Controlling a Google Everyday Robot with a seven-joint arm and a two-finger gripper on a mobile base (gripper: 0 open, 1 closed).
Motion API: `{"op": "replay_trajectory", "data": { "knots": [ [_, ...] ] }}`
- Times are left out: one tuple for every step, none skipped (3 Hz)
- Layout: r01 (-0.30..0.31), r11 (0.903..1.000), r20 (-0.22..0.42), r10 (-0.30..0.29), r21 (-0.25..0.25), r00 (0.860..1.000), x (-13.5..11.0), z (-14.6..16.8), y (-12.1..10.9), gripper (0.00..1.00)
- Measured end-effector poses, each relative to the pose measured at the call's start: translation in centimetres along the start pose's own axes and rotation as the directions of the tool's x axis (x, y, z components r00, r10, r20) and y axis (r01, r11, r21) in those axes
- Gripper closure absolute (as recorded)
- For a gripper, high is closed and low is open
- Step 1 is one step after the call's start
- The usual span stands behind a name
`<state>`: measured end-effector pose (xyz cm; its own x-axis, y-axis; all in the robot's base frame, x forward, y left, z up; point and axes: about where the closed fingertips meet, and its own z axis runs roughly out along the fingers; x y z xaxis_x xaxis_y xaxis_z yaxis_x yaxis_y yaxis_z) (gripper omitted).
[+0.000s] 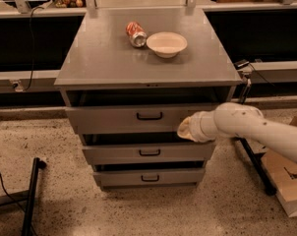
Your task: Close top drawer
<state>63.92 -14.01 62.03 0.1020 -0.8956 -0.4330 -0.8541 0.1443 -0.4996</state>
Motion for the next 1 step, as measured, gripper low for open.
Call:
{"op": "replay_trajectory", "data": {
  "knots": [
    [-0.012, 0.9987, 0.002, 0.012, -0.050, 1.000, -0.49, -1.89, 4.65, 1.00]
  ]
}}
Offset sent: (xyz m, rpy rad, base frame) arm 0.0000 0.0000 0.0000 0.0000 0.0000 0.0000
